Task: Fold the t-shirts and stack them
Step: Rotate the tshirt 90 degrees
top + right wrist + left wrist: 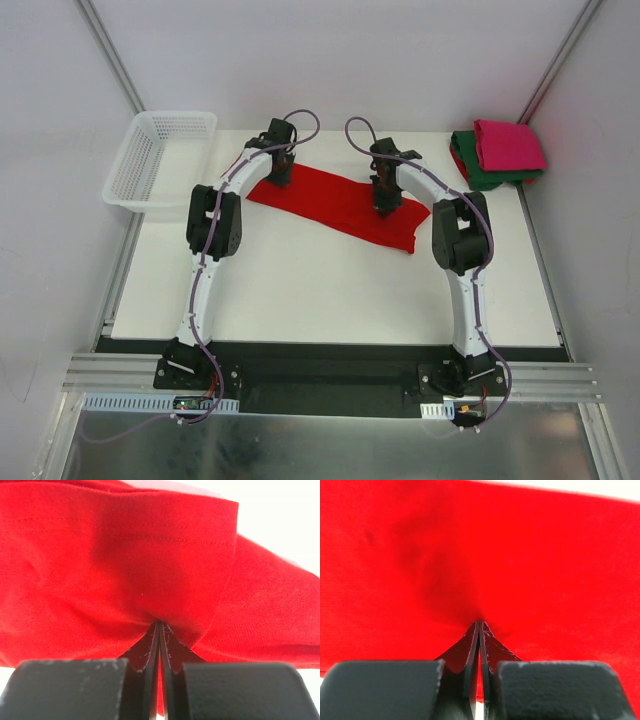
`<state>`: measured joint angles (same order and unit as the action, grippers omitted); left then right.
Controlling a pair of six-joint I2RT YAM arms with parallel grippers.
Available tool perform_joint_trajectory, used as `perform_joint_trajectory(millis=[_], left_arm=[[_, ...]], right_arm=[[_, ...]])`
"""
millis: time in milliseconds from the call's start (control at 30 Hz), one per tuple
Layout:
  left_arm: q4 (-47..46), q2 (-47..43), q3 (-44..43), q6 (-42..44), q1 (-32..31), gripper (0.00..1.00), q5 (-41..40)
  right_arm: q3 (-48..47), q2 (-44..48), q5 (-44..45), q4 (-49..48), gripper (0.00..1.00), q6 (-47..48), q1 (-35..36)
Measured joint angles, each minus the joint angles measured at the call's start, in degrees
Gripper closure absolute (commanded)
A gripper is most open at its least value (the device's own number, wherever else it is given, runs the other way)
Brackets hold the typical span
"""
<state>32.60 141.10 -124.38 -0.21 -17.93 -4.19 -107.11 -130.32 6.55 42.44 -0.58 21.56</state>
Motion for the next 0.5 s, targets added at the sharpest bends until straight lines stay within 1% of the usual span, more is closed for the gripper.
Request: perform_joint_trajectory(millis=[333,500], left_arm=[[1.70,0.55,0.31,-2.51,0.04,1.00,1.57],[1.16,-1.55,4.07,-3.96,0.07,1.00,2.80]], right_arm=[[0.13,0.11,-1.95,-0.15,0.96,-0.02,-0.72],[-0.02,0.09,-2.27,-0.04,0.97,0.00,-0.85]])
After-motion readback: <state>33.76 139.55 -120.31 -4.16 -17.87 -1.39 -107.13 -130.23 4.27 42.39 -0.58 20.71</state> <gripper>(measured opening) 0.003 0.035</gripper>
